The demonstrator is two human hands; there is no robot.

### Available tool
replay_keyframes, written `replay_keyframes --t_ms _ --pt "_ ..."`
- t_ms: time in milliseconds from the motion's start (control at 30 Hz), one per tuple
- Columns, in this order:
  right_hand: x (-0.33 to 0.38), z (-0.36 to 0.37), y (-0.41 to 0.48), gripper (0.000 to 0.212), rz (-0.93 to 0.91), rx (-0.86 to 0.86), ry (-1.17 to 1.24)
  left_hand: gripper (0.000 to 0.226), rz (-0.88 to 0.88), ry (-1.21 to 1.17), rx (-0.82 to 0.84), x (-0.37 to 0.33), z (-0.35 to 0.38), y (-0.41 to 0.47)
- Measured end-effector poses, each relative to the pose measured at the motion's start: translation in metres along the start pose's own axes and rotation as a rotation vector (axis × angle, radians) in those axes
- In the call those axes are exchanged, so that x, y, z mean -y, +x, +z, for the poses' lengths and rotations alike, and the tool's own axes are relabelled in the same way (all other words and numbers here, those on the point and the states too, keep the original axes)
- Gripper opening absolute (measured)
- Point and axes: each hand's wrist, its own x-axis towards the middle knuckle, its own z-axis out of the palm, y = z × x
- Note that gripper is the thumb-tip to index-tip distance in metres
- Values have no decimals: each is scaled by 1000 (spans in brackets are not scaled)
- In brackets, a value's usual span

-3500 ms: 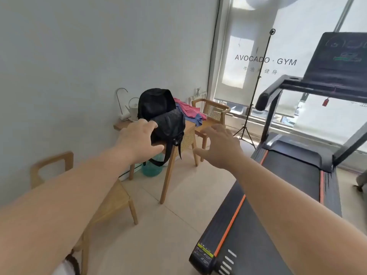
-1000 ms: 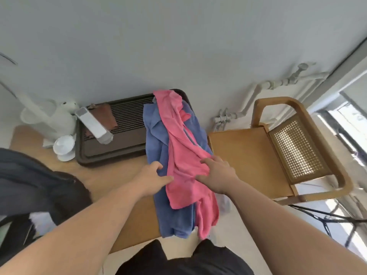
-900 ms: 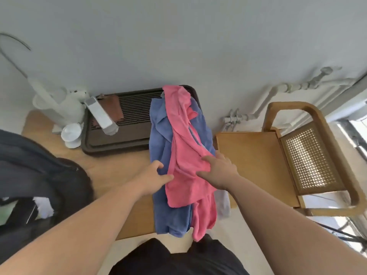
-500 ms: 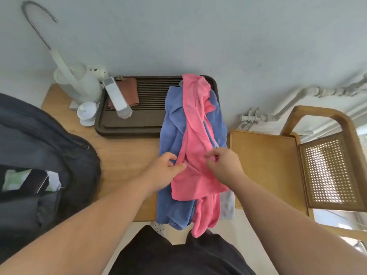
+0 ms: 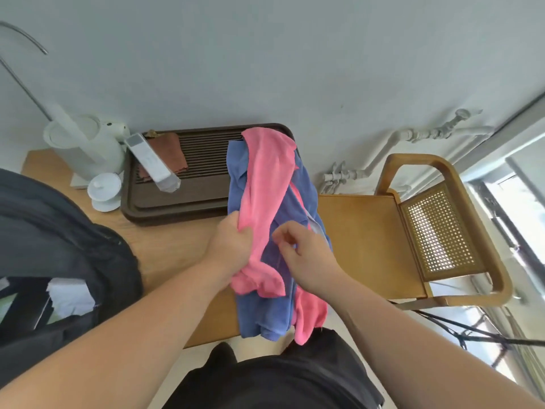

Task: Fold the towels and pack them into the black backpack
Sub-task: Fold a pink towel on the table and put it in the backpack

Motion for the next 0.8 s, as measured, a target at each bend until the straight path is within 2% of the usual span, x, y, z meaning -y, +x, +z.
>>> replay_keyframes --t_ms 67,133,167,200,267,333,400,467,533,600,700,733,800 --pt "7 -3 22 44 -207 -25 -205 6 202 250 44 4 -19 -5" --pt "21 -2 47 63 -398 53 -451 23 483 499 57 8 -38 -11" --pt "31 1 59 65 -468 130 -593 24 605 625 49 9 -47 -16" --pt "38 5 69 61 -528 216 -734 20 700 724 37 7 -55 -21" --pt "47 13 88 44 -639 366 -952 12 719 795 20 4 -74 -33" --pt "51 14 100 34 -688 421 -1057 4 657 741 -65 -2 -95 -45" --pt "47 4 108 29 -669 399 -1079 4 582 705 -183 -3 -113 -52" --pt "36 -15 111 28 -602 379 -1168 5 410 731 -258 -2 -128 -53" --pt "22 -39 110 32 -533 361 -1331 6 223 778 -252 3 -139 -48" --pt "12 -63 102 26 -454 344 -1465 18 38 851 -88 3 -141 -41" --pt "12 -84 84 13 -294 412 -1575 30 -156 1131 323 -10 -130 -28" --pt "16 -88 77 19 -238 487 -1560 29 -192 1176 431 -16 -126 -26" --pt "24 -95 66 37 -125 691 -1394 25 -254 1106 627 -27 -120 -22"
